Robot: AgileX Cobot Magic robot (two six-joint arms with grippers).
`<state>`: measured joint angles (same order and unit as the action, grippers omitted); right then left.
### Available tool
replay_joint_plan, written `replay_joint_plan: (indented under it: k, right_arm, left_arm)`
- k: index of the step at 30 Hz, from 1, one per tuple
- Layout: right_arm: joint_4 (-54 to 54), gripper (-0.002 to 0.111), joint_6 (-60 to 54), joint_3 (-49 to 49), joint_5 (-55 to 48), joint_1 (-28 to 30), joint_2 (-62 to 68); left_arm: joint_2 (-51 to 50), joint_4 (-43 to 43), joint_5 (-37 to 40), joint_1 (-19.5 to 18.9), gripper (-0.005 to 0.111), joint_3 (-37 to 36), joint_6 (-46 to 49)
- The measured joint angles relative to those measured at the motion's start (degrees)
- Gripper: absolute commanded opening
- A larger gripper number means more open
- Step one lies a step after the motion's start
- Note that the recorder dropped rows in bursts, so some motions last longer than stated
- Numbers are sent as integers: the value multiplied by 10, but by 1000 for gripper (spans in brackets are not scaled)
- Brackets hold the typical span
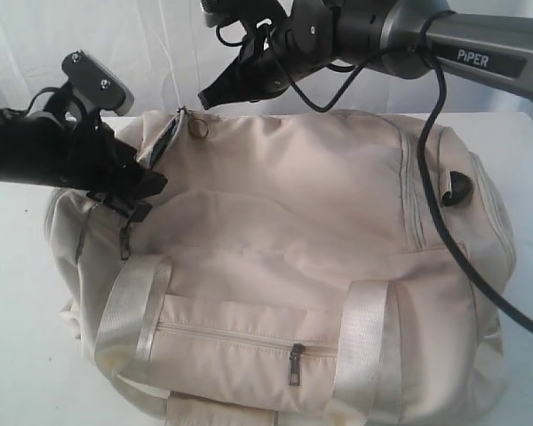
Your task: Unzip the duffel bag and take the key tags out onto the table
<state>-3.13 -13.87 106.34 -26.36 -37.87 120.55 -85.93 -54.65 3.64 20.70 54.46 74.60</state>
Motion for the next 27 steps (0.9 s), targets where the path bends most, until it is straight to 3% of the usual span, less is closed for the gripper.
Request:
replay_joint_plan:
  k: [5, 10, 12, 14, 15, 20, 23, 27]
  right_arm:
    - [0, 5, -62, 0, -24, 0, -16]
    - [-10, 38, -216, 2, -54, 0, -28]
    - [-32, 41, -264, 2, -64, 0, -28]
    - [-51, 41, -299, 2, -65, -4, -28]
    - [-60, 41, -313, 2, -67, -4, -28]
    - [-92, 41, -377, 2, -106, -29, -20]
    - [-99, 42, -391, 2, -117, -41, -9]
    - [-99, 52, -397, 2, -117, -48, -2]
  left_arm:
    - [-29, 0, 23, 0, 65, 61, 0]
    - [-115, -10, -6, 0, 61, 102, -6]
    - [-139, -12, -12, 0, 41, 110, -8]
    - [-152, -14, -15, 0, 9, 112, -20]
    - [-153, -14, -10, 0, 0, 112, -26]
    - [-136, -15, 55, -3, 0, 108, -34]
    - [-113, -16, 57, -3, 0, 82, -37]
    - [-82, -13, 35, -3, 0, 36, -37]
